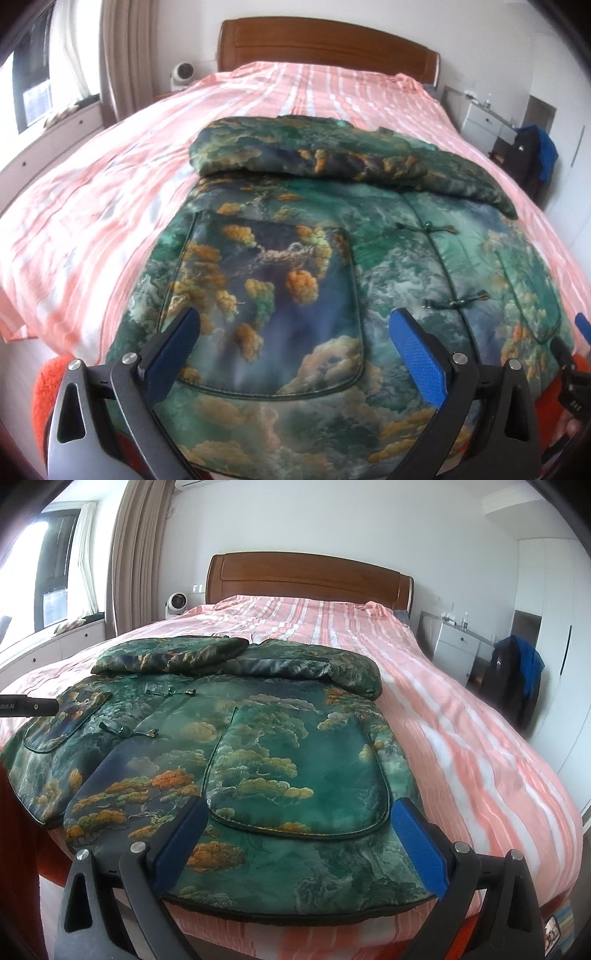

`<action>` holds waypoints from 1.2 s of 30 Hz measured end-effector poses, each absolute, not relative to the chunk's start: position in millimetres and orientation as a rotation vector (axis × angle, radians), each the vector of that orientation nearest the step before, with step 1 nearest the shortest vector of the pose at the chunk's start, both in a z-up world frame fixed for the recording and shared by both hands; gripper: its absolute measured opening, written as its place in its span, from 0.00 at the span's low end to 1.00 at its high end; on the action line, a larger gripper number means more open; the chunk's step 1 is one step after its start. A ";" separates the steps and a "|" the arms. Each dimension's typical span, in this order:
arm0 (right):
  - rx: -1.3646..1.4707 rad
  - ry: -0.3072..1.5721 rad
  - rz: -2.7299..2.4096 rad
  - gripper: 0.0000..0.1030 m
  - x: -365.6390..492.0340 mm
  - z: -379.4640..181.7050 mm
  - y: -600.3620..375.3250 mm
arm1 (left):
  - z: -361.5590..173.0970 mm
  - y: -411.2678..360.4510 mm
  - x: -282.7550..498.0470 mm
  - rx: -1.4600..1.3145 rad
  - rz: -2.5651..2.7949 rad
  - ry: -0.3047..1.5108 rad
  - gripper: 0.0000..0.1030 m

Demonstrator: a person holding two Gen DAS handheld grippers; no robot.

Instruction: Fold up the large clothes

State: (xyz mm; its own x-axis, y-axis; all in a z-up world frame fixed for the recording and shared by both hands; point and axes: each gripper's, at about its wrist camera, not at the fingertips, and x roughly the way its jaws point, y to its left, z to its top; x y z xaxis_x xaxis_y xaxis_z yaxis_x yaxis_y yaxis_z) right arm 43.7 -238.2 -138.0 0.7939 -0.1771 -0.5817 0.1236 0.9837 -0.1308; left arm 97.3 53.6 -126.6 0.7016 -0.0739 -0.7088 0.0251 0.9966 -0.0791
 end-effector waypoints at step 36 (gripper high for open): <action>-0.087 0.644 -0.160 0.96 46.6 -142.5 -236.3 | -125.5 63.0 96.6 -0.042 0.019 0.787 0.99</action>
